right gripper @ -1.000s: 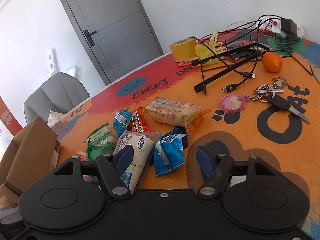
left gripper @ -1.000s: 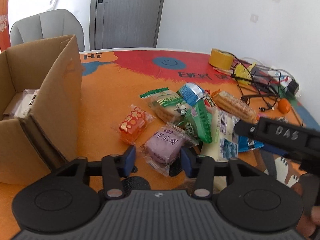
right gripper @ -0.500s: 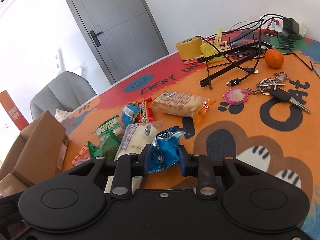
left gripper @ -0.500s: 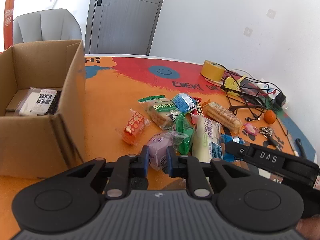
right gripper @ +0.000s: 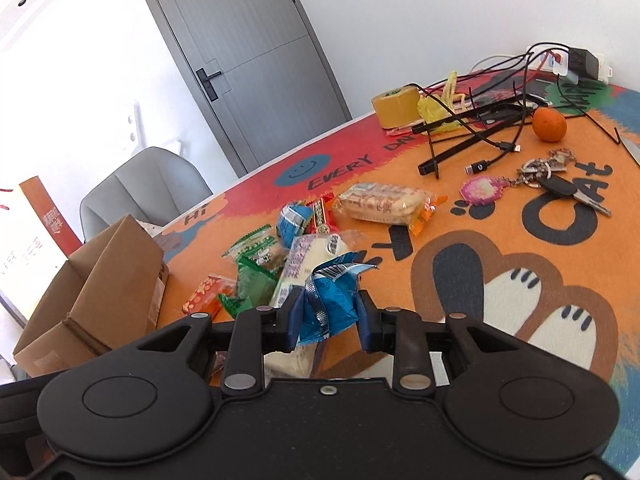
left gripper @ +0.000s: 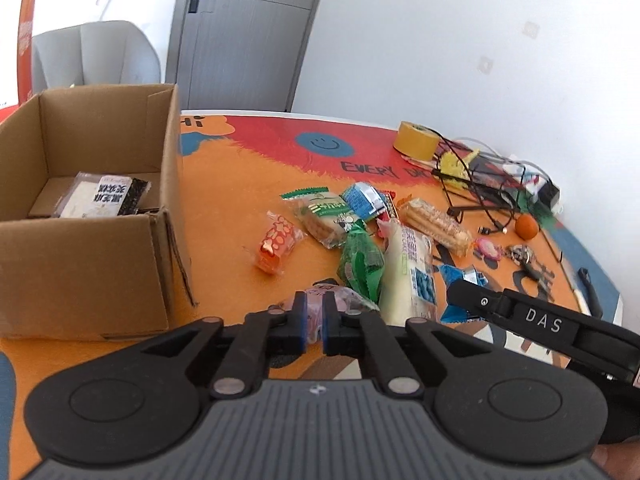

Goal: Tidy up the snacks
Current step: 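Grasp the pink pastry pack with the left gripper, then carry the blue bag with the right gripper while the left carries the pink pack, both releasing into the box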

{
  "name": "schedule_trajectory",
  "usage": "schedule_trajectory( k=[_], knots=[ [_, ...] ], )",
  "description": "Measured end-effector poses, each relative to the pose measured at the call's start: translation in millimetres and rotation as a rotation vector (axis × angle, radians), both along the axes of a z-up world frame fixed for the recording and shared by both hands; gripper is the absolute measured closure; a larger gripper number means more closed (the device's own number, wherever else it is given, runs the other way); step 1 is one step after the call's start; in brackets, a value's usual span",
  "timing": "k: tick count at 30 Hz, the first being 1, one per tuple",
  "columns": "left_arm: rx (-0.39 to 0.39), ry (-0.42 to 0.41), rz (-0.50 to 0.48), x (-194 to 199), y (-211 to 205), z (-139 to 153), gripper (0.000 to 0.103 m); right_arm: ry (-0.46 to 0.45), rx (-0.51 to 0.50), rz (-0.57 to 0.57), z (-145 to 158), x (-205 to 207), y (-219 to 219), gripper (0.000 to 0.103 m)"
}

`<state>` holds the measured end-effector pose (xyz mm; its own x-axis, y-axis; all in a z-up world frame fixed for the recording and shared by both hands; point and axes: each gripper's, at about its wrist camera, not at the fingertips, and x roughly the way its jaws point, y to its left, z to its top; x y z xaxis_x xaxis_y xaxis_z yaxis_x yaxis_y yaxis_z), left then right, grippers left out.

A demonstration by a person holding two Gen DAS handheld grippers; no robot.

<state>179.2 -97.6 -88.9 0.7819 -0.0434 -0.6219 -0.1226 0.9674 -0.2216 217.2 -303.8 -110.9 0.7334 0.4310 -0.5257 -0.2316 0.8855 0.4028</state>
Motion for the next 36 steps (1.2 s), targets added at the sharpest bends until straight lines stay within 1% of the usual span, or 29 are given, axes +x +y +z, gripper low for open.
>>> schedule_trajectory(
  k=[1,2,4,7,8,10,11,14,18,20,21,22,27,36],
  knots=[
    [0.004,0.003,-0.008,0.9,-1.1,-0.8,0.090,0.005,0.002,-0.003,-1.7,-0.2,-1.2,0.074],
    [0.001,0.007,-0.016,2.1,-1.8,-1.9,0.085,0.010,0.003,-0.007,-3.6,0.0,-2.6,0.074],
    [0.001,0.009,-0.018,4.2,-3.1,-5.0,0.064,0.022,0.005,-0.014,-7.8,1.0,-4.6,0.074],
    [0.024,0.012,-0.008,8.9,-6.2,-10.7,0.052,0.029,0.006,-0.022,-12.9,1.6,-8.2,0.074],
    [0.030,0.015,-0.005,10.7,-6.6,-12.6,0.051,0.032,0.009,-0.023,-14.2,1.9,-9.4,0.074],
    [0.044,0.019,0.003,13.5,-7.4,-16.2,0.045,0.037,0.011,-0.024,-16.8,2.0,-10.4,0.074],
    [0.051,0.022,0.006,15.6,-7.8,-18.1,0.044,0.039,0.011,-0.023,-18.0,2.1,-10.6,0.074],
    [0.053,0.043,0.006,21.6,-7.7,-24.0,0.044,0.036,0.019,-0.023,-20.6,2.3,-10.6,0.074],
    [0.092,0.034,0.004,22.9,-12.4,-27.4,0.044,0.030,0.016,-0.021,-20.7,5.1,-6.8,0.074],
    [0.096,0.034,0.008,22.5,-12.8,-27.3,0.054,0.023,0.008,-0.024,-20.5,6.5,-4.5,0.074],
    [0.092,0.032,-0.002,21.8,-12.5,-26.9,0.066,0.023,0.010,-0.023,-20.6,6.9,-4.2,0.074],
    [0.088,0.032,-0.006,21.9,-12.4,-26.5,0.068,0.022,0.013,-0.025,-20.8,7.0,-4.2,0.074],
    [0.076,0.026,-0.004,18.7,-11.3,-23.1,0.071,0.020,0.012,-0.033,-19.8,3.2,-3.7,0.074],
    [0.050,-0.047,0.003,1.6,-6.1,2.5,0.071,-0.030,0.018,-0.038,1.6,-8.5,1.2,0.074]
  ],
)
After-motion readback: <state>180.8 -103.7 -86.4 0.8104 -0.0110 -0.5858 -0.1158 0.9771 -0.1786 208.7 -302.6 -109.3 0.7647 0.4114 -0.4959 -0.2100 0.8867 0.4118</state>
